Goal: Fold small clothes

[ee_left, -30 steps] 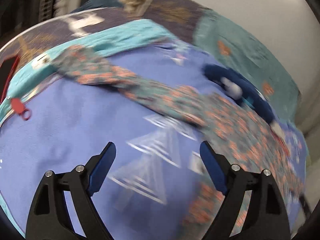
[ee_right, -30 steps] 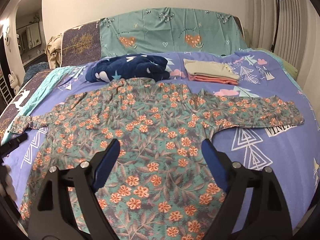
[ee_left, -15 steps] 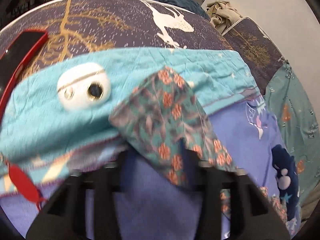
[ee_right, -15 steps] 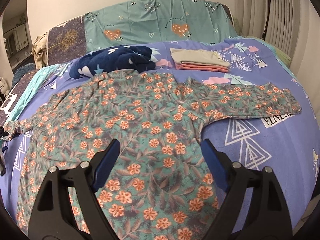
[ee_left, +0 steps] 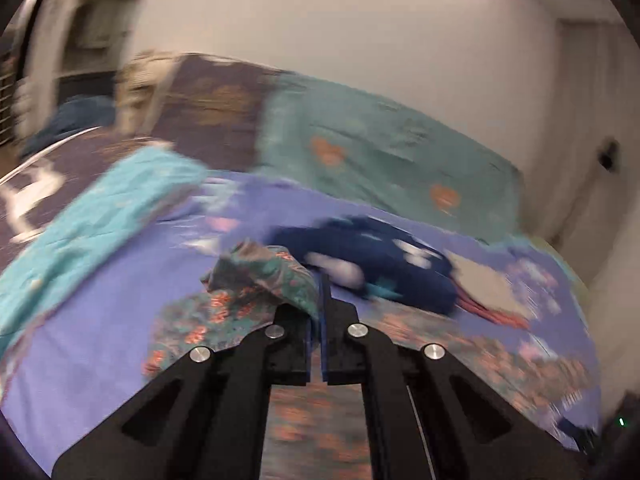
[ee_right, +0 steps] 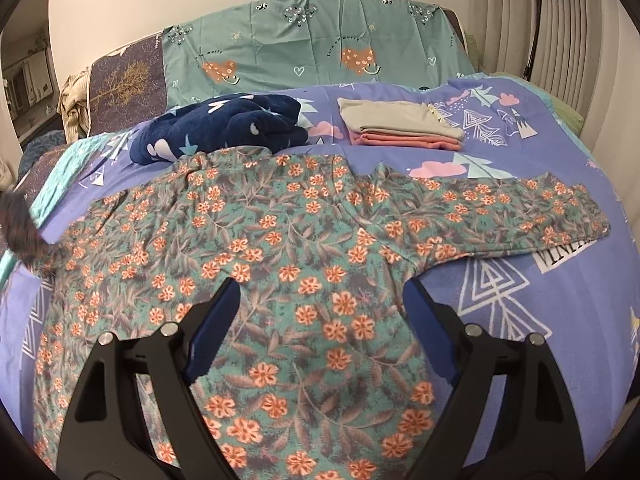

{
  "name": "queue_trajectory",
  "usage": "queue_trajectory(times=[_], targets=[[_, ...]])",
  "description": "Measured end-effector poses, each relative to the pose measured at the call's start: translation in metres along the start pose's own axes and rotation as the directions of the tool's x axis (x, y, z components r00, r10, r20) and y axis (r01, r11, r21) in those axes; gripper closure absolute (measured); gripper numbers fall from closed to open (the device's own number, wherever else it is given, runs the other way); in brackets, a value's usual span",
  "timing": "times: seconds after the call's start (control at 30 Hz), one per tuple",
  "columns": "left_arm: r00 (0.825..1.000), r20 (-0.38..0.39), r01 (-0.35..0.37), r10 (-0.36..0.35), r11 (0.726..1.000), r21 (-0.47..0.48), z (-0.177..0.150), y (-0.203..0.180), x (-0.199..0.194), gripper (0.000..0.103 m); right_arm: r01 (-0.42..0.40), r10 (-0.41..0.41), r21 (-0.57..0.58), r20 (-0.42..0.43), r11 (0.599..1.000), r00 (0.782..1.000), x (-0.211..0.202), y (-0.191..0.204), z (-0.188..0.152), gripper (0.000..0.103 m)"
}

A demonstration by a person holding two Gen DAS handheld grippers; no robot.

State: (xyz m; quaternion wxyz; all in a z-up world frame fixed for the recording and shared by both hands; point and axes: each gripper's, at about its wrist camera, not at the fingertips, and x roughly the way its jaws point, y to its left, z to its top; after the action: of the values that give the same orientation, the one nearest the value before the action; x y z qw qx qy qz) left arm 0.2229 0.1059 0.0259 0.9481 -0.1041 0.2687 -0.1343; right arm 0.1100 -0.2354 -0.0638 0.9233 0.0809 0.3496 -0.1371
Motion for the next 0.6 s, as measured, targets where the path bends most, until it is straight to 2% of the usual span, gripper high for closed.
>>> queue_trajectory(times=[0.03,0.07,0.1,0.13,0.17,0.23,0.3,0.33,0.43,0.53,0.57,0.6], targets=[[0.999,-0.016,0.042,-0.042,0.998,0.039,-0.007,-0.026,0.006,0.097,-0.007,0.007,0.001,0.0,1.0,1.0,0.0,-0.001,-0.001,0.018],[0.993,-0.057,0.107,-0.101,0.988,0.111,-0.021,-0.068,0.016,0.08,-0.009,0.009,-0.001,-0.001,1.0,1.0,-0.001,-0.001,-0.001,0.018],[0.989,-0.084,0.134,-0.123,0.979,0.156,-0.034,-0.093,0.021,0.059,-0.009,0.009,-0.004,-0.002,1.0,1.0,-0.001,-0.002,-0.002,0.018],[0.986,-0.102,0.147,-0.129,0.971,0.19,-0.045,-0.111,0.025,0.051,-0.006,0.006,-0.006,-0.006,1.0,1.0,-0.001,-0.004,-0.003,0.018],[0.983,-0.124,0.159,-0.132,0.957,0.242,-0.064,-0.135,0.028,0.046,-0.005,0.005,-0.006,-0.009,1.0,1.0,-0.002,-0.006,-0.004,0.018],[0.98,-0.145,0.174,-0.137,0.941,0.291,-0.081,-0.148,0.026,0.045,-0.003,0.003,-0.004,-0.016,1.0,1.0,-0.004,-0.013,-0.005,0.018],[0.983,-0.157,0.146,-0.097,0.927,0.345,-0.096,-0.141,0.023,0.04,-0.004,0.004,-0.007,-0.019,1.0,1.0,-0.005,-0.019,-0.006,0.018],[0.988,-0.149,0.097,-0.043,0.921,0.376,-0.104,-0.133,0.018,0.039,-0.01,0.009,-0.009,-0.022,1.0,1.0,-0.004,-0.022,-0.006,0.018],[0.987,-0.155,0.024,0.042,0.916,0.4,-0.107,-0.1,0.02,0.034,-0.063,0.062,-0.015,-0.054,0.998,0.997,0.002,-0.025,-0.003,0.019],[0.966,-0.182,-0.092,0.182,0.905,0.414,-0.117,-0.044,0.034,0.033,-0.164,0.16,-0.024,-0.101,0.986,0.982,0.016,-0.016,0.007,0.028],[0.945,-0.188,-0.168,0.268,0.891,0.423,-0.12,-0.025,0.042,0.033,-0.213,0.208,-0.029,-0.121,0.977,0.971,0.023,-0.01,0.012,0.031],[0.928,-0.198,-0.214,0.316,0.886,0.412,-0.12,-0.007,0.048,0.033,-0.264,0.257,-0.031,-0.143,0.964,0.956,0.031,-0.001,0.018,0.033]])
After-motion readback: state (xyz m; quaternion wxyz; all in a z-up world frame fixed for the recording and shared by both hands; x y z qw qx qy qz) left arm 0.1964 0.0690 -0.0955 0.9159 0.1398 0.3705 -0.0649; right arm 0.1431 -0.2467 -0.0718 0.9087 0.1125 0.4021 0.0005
